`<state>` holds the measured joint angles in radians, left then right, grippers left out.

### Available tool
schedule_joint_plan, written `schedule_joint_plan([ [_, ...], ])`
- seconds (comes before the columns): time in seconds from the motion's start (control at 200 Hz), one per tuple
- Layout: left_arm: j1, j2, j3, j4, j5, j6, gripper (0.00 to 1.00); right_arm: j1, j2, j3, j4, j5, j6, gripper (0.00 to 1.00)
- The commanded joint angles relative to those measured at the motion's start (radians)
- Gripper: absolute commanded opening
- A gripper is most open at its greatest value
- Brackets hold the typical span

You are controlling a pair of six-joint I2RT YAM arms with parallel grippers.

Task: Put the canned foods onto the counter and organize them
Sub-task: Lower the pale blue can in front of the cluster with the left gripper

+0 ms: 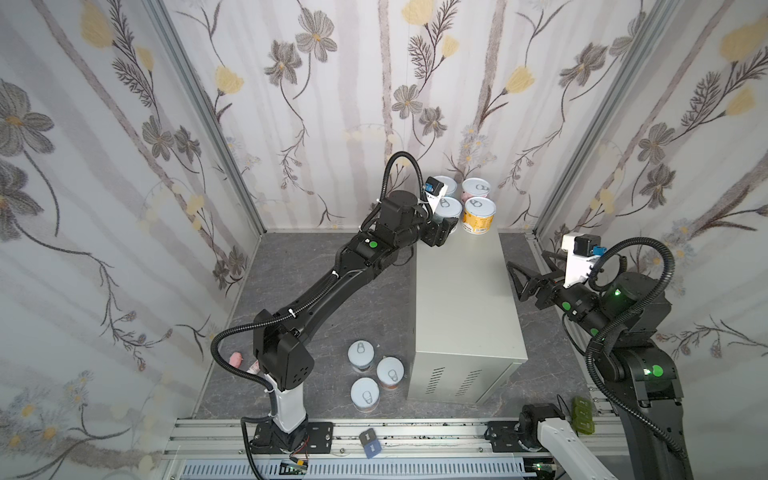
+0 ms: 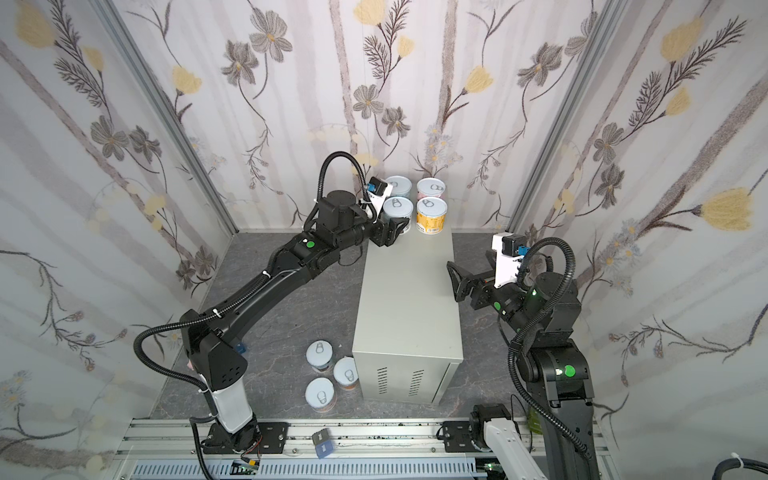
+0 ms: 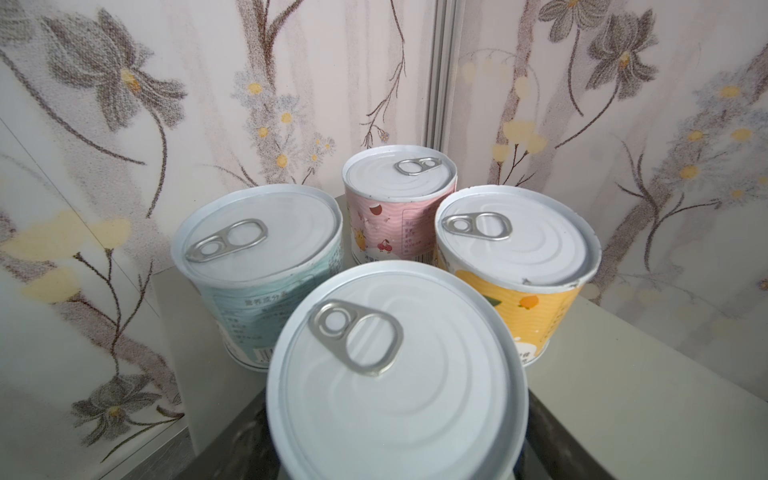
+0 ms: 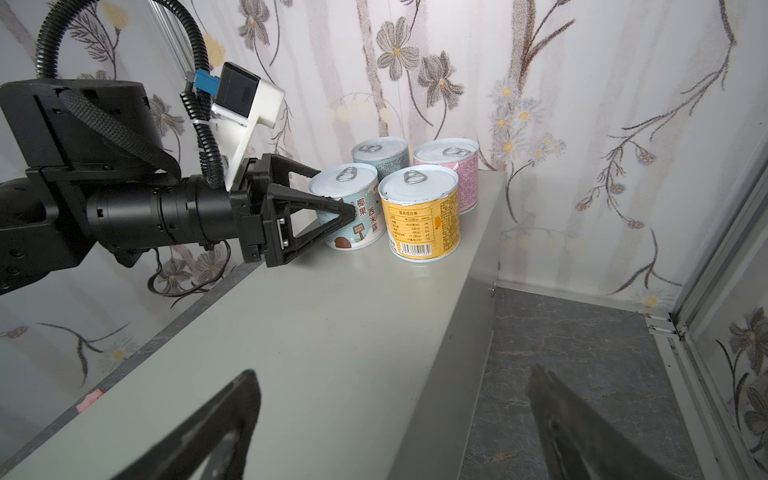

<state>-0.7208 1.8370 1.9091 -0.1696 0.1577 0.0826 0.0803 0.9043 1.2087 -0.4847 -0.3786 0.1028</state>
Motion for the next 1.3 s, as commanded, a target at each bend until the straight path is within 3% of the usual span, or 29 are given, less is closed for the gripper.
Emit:
schedule_joint_plan([
  [0.0,0.003,0.005,-0.004,-0.14,-0.007,0.009,0.76,0.002,0.003,-0.003,0.026,0.01,-0.013,1.0],
  [1.294,0.006,-0.001,-0.002,-0.157,-0.009,0.023,0.76,0.001,0.001,0.003,0.029,0.002,-0.009,1.0],
])
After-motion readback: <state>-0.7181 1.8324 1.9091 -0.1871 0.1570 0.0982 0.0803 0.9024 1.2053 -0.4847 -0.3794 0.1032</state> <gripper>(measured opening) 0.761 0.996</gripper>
